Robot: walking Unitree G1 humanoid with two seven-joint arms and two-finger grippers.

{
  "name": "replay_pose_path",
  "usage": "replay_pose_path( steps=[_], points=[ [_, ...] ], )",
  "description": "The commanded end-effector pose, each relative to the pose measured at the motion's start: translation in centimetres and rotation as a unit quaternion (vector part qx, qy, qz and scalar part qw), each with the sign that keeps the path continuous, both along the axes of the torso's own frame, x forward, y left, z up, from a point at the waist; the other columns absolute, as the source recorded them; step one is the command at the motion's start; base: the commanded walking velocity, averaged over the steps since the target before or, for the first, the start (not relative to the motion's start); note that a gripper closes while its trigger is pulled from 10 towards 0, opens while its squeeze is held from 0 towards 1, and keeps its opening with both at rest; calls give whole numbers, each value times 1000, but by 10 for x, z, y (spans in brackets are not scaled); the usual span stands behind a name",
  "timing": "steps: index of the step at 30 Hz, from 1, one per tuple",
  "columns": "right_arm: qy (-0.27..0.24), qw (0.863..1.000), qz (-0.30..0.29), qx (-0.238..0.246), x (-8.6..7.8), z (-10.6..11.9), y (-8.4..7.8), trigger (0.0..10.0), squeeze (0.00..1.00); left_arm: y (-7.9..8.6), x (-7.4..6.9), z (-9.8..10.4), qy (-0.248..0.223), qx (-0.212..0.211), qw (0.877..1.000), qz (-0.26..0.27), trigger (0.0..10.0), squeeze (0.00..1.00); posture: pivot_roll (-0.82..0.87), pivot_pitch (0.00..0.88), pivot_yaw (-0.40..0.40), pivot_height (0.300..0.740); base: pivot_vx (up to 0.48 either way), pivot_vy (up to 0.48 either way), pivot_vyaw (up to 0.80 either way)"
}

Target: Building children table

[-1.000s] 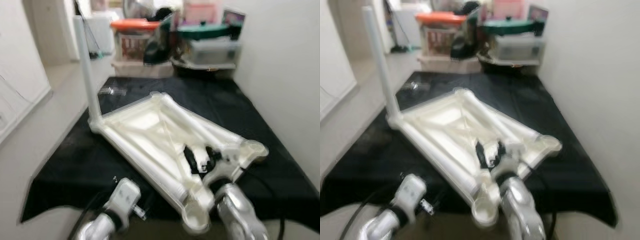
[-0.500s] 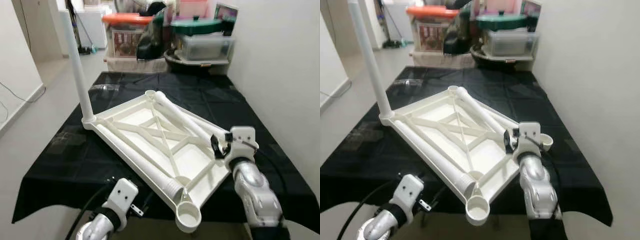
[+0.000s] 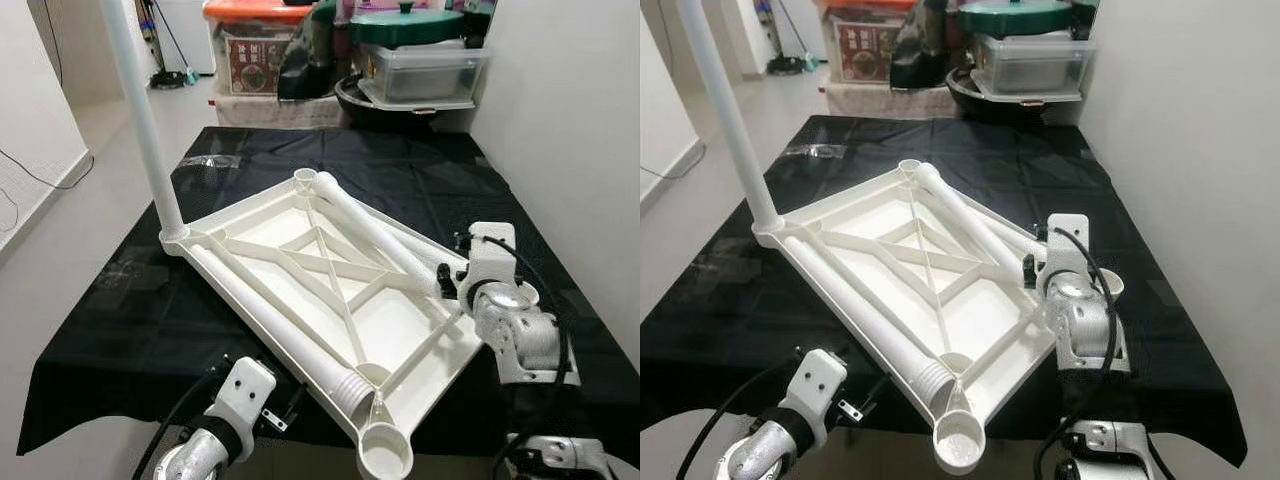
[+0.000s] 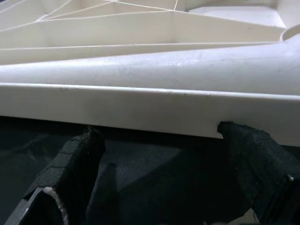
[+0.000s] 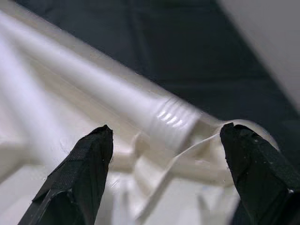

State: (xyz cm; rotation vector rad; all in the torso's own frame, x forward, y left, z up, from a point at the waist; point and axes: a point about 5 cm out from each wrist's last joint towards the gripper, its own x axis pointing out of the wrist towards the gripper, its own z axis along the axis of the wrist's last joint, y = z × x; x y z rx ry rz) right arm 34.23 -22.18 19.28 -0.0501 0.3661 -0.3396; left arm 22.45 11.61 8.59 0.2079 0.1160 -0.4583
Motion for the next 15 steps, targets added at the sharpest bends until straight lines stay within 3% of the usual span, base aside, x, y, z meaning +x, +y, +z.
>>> replay_pose_path(
  steps=[1,6,7,9,11,13,15],
  points=[
    [3,999,-50,13,-3,4,-12,10000,0,-3,-1,-1,9,-8,1000,-6,10000,0,80,0,-66,740,0,0,0],
    [21,996,-73,40,-6,-1,-14,10000,0,-3,-1,-2,9,-8,1000,-7,10000,0,80,0,-66,740,0,0,0],
    [59,992,-89,62,-9,3,-20,10000,0,-3,0,-2,10,-8,1000,-7,10000,0,60,0,-53,740,0,0,0],
    [78,989,-98,78,-12,6,-24,10000,0,-3,1,-2,10,-8,1000,-7,10000,0,60,0,-53,740,0,0,0],
    [160,976,-114,96,-18,4,-31,10000,0,-3,2,-3,12,-9,1000,-9,10000,0,54,0,-51,740,0,0,0],
    [237,961,-116,81,-23,-2,-33,10000,0,-4,3,-3,13,-9,1000,-11,10000,0,54,0,-52,740,0,0,0],
    [241,960,-110,90,-23,-5,-32,10000,0,-4,3,-3,13,-9,1000,-12,10000,0,55,0,-55,740,0,0,0]
  ],
)
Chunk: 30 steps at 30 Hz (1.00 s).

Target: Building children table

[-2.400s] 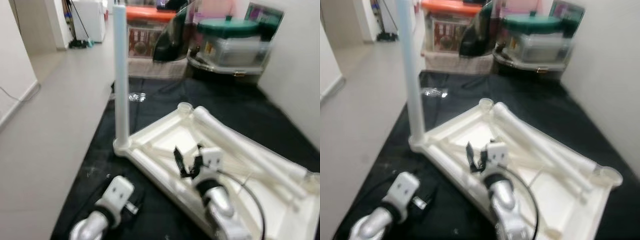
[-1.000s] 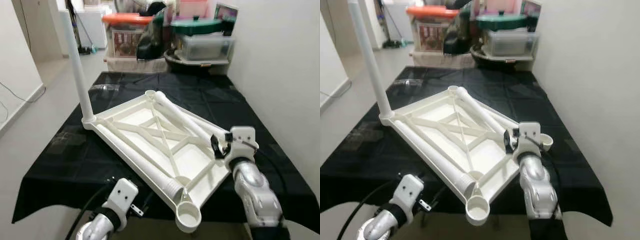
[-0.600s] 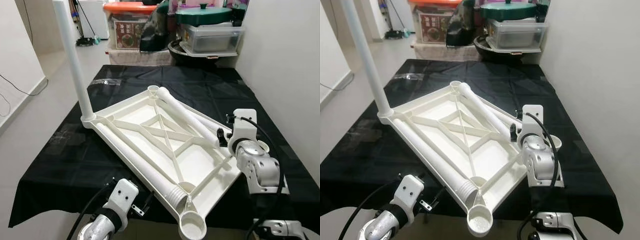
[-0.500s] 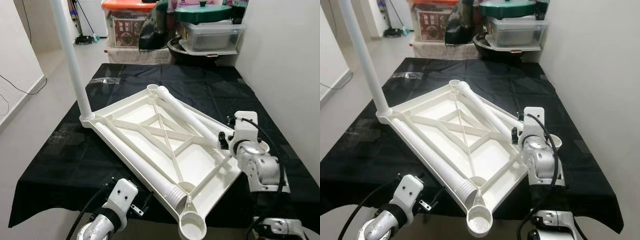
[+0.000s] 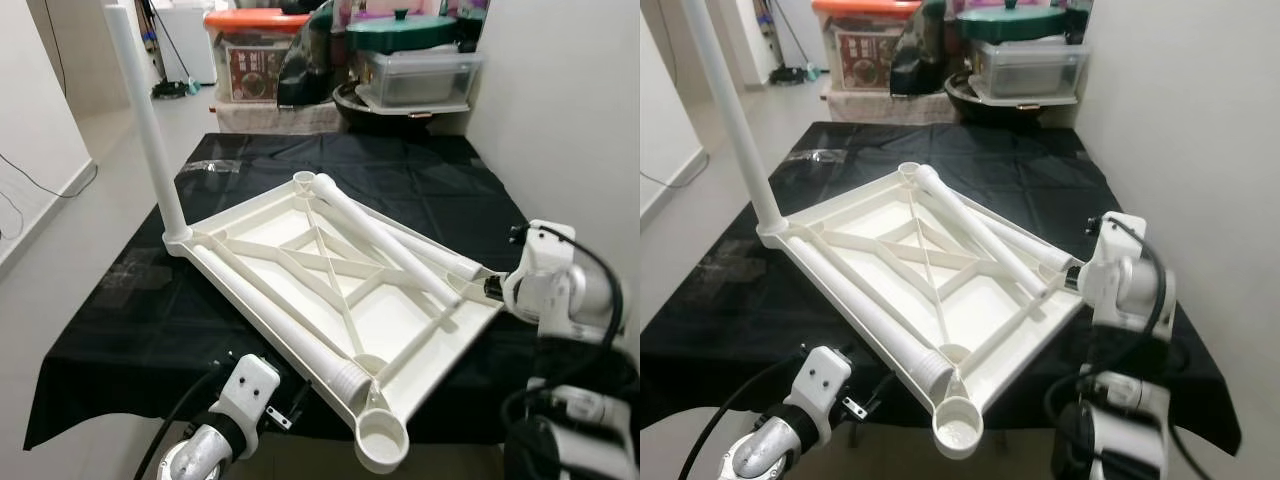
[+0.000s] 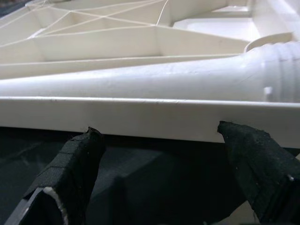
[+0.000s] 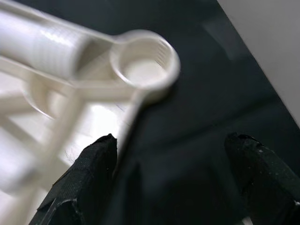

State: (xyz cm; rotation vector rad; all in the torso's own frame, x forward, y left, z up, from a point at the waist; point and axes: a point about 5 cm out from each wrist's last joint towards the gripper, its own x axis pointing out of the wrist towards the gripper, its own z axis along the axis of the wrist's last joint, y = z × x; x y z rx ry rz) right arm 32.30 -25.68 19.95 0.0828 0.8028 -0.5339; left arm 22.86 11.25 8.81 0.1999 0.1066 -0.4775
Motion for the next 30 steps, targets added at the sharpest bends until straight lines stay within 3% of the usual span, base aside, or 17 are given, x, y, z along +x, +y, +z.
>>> replay_pose_path(
  steps=[1,15,19,24,25,30],
  points=[
    [39,999,6,17,-4,-12,3,10000,0,0,-1,-5,15,-3,1000,-2,10000,0,55,0,-55,740,0,0,0],
    [81,987,43,134,0,-35,36,10000,0,0,-4,-5,13,0,1000,3,10000,0,79,0,-72,740,0,0,0],
    [87,985,46,140,1,-36,40,10000,0,0,-5,-5,14,1,1000,2,10000,0,80,0,-72,740,0,0,0],
    [139,979,54,139,-6,-55,47,10000,0,0,-6,-6,15,2,1000,-1,10000,0,86,0,-77,740,0,0,0],
    [155,977,52,136,-10,-63,47,0,0,0,-6,-6,15,2,1000,-1,10000,0,87,0,-79,740,0,0,0],
    [170,977,43,119,-10,-74,46,0,0,-1,-7,-5,15,0,1000,0,10000,0,87,0,-80,740,0,0,0]
  ],
)
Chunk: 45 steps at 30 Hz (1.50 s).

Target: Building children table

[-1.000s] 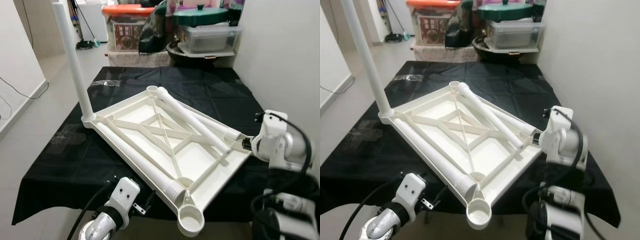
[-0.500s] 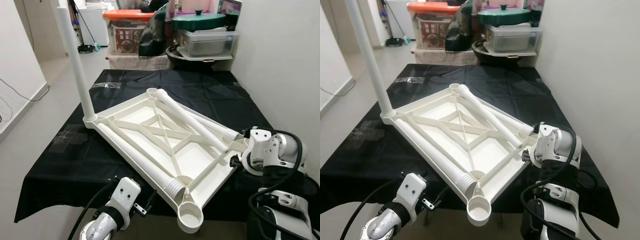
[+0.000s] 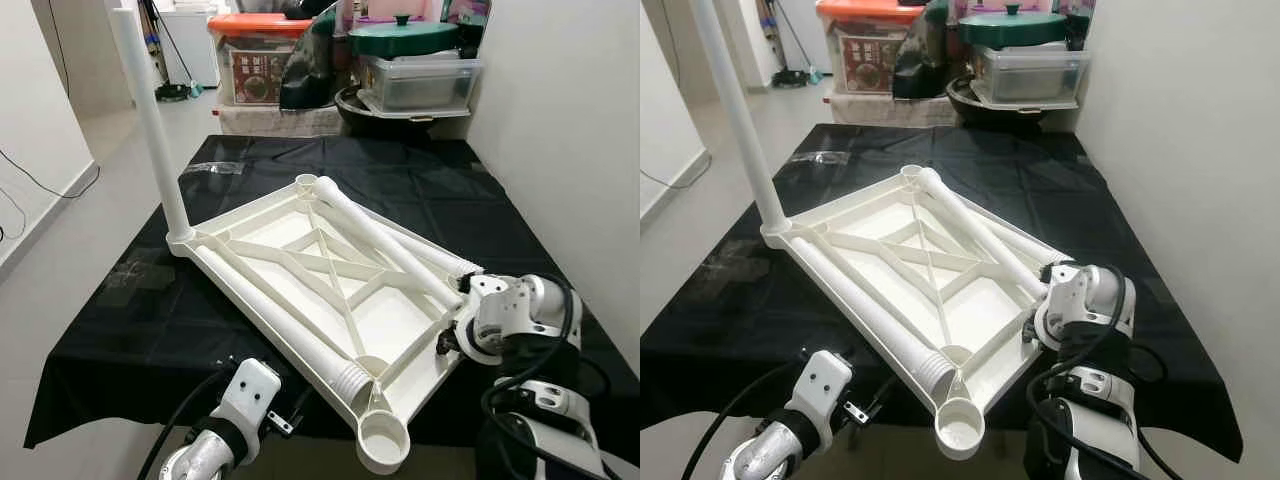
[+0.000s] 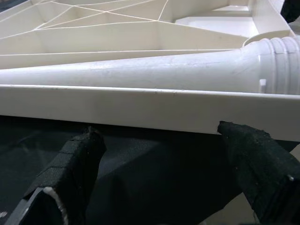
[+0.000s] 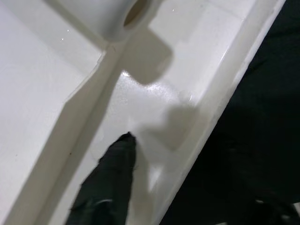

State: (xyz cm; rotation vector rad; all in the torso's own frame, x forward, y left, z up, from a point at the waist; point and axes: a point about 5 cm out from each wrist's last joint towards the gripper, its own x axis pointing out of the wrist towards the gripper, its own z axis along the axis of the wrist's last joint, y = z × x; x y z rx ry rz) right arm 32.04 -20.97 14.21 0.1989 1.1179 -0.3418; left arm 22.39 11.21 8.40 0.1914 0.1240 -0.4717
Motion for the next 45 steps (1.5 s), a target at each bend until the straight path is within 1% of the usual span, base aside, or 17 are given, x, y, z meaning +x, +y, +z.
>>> replay_pose_path(
  steps=[1,6,12,13,15,18,19,22,23,24,27,29,31,36,40,41,45],
  points=[
    [42,999,-6,-7,-7,-17,-1,0,0,0,-2,-1,6,2,1000,-4,10000,0,87,0,-80,740,0,0,0],
    [25,1000,-7,-16,2,-16,-2,0,0,-1,-2,0,5,1,1000,-5,10000,0,88,0,-84,740,0,0,0],
    [-48,999,2,-17,32,-8,12,0,0,-3,-3,1,3,1,1000,-6,10000,0,96,0,-91,740,0,0,0],
    [-48,999,2,-17,32,-8,12,0,0,-3,-3,1,3,1,1000,-6,10000,0,96,0,-91,740,0,0,0],
    [-82,996,14,-24,44,-1,20,0,0,-3,-3,1,2,2,1000,-5,10000,0,104,0,-96,740,0,0,0],
    [-96,995,18,-25,49,2,24,0,0,-3,-3,2,2,2,1000,-5,10000,0,104,0,-96,740,0,0,0],
    [-114,993,24,-19,55,7,30,0,0,-4,-4,2,1,2,1000,-4,10000,0,111,0,-102,740,0,0,0],
    [-114,993,24,-19,55,7,30,0,0,-4,-4,2,1,2,1000,-4,10000,0,111,0,-102,740,0,0,0],
    [-134,990,32,-12,61,13,36,0,0,-4,-5,3,1,2,1000,-3,10000,0,114,0,-105,740,0,0,0],
    [-134,990,32,-12,61,13,36,0,0,-4,-5,3,1,2,1000,-3,10000,0,114,0,-105,740,0,0,0],
    [-168,985,37,7,71,26,53,0,0,-5,-7,4,0,3,1000,-4,10000,0,123,0,-111,740,0,0,0],
    [-168,985,37,7,71,26,53,0,0,-5,-7,4,0,3,1000,-4,10000,0,123,0,-111,740,0,0,0],
    [-189,982,11,23,77,35,63,0,0,-5,-9,5,-1,3,1000,-5,10000,0,124,0,-117,740,0,0,0],
    [-208,977,-25,35,82,43,67,157,0,-6,-10,5,-1,1,1000,-4,10000,0,127,0,-121,740,0,0,0],
    [-211,976,-31,36,82,44,67,157,0,-7,-10,5,-1,1,1000,-4,10000,0,127,0,-121,740,0,0,0],
    [-221,974,-26,44,84,46,68,10000,0,-7,-10,5,0,0,1000,-3,10000,0,127,0,-121,740,0,0,0],
    [-242,970,-11,27,87,51,67,10000,0,-7,-10,5,0,-1,1000,-4,10000,0,122,2,-118,740,0,0,0]
  ],
)
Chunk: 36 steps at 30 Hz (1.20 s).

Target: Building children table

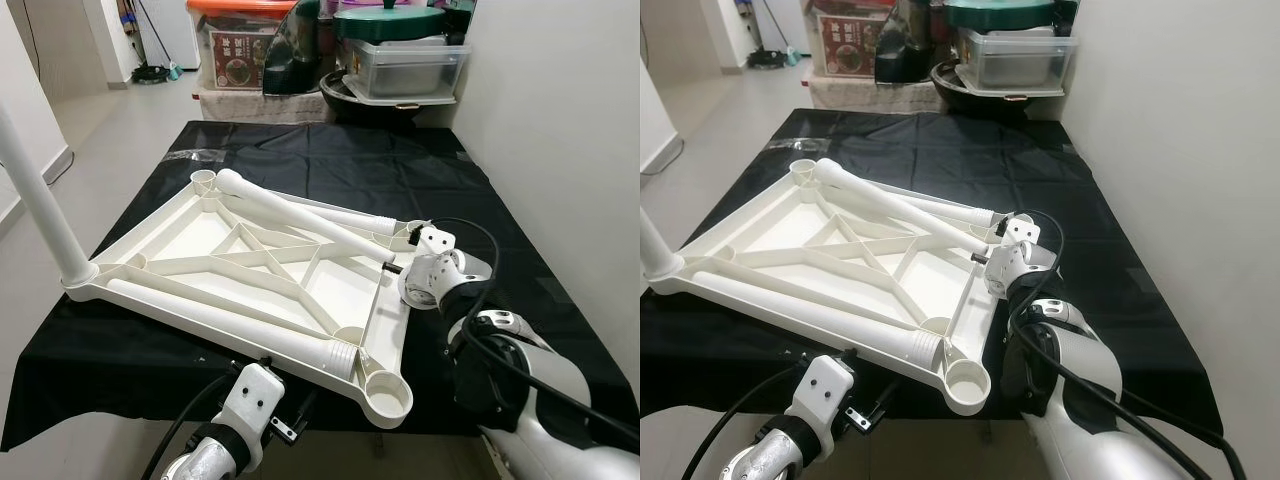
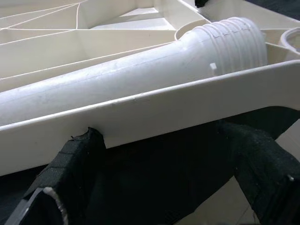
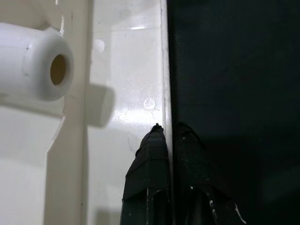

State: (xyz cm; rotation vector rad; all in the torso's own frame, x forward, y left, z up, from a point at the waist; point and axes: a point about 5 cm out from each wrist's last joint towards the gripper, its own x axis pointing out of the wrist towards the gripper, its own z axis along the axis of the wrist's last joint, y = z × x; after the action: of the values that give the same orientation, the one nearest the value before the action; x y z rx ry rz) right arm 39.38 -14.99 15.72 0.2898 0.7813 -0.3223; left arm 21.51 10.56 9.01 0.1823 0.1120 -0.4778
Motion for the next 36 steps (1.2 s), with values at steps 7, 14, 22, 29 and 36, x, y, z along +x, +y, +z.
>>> replay_pose_path(
  steps=[7,14,22,29,36],
  points=[
    [-84,996,-3,41,15,33,6,10000,1000,0,-2,-1,7,5,1000,-1,10000,0,126,3,-118,740,0,0,0],
    [-116,993,12,14,21,52,7,10000,0,0,-1,-1,8,7,1000,0,10000,0,122,1,-113,740,0,0,0],
    [-345,935,38,-80,33,113,-11,10000,0,1,-1,-2,7,11,1000,-1,10000,0,116,0,-112,740,0,0,0],
    [-424,891,160,-35,21,107,-12,10000,0,2,-1,-3,7,15,1000,-1,10000,0,109,0,-106,740,0,0,0],
    [-469,859,206,19,-55,53,-38,10000,0,6,-1,-1,-8,19,1000,8,10000,0,82,0,-84,740,0,0,0]
  ],
)
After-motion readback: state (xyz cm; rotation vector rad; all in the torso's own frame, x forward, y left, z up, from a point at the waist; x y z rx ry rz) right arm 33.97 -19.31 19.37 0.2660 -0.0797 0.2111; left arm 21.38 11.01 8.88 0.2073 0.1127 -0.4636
